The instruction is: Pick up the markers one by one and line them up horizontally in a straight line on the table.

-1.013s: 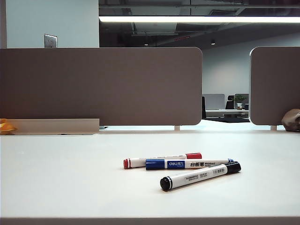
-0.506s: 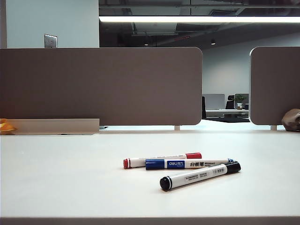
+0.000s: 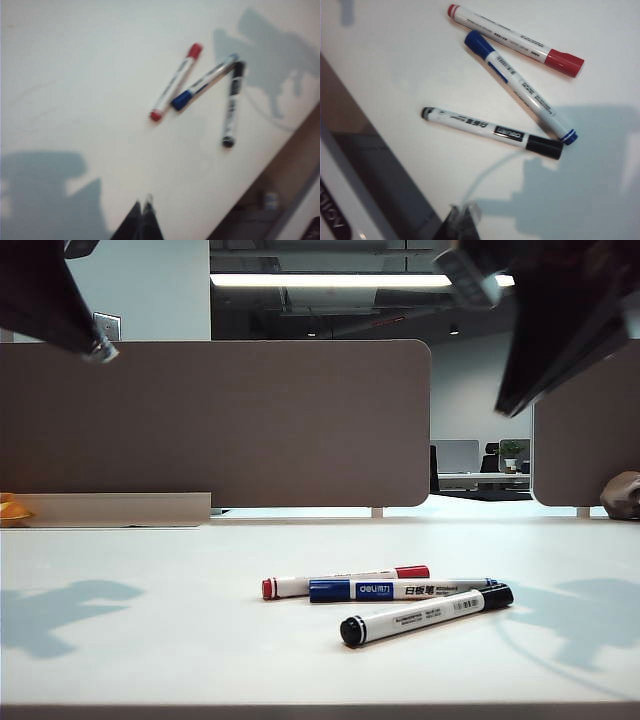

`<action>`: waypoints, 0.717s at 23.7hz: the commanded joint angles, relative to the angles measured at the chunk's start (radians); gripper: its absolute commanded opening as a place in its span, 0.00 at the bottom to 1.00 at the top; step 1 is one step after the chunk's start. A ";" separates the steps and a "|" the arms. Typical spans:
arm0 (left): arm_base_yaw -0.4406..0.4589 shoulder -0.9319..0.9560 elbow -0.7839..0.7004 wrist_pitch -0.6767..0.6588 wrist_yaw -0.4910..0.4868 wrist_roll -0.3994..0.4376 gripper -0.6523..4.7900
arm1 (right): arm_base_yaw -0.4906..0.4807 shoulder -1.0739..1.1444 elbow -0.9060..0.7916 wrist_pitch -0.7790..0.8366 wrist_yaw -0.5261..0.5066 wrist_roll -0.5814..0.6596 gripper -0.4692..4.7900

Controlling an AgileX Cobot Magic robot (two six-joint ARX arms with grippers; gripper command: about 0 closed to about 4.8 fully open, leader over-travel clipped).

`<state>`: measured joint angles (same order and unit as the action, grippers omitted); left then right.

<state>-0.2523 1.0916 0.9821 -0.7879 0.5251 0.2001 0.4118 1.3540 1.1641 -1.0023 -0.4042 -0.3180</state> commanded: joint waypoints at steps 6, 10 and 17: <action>-0.216 0.000 0.032 -0.127 -0.277 0.166 0.19 | 0.068 0.148 0.051 -0.024 0.115 -0.026 0.14; -0.257 0.033 0.032 -0.100 -0.220 0.154 0.19 | 0.085 0.186 0.049 -0.048 0.113 0.018 0.22; -0.319 0.203 0.032 -0.023 -0.188 0.120 0.35 | 0.134 0.195 0.049 -0.040 0.114 0.057 0.36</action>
<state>-0.5648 1.2713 1.0096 -0.8501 0.3279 0.3325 0.5411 1.5520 1.2121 -1.0458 -0.2878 -0.2657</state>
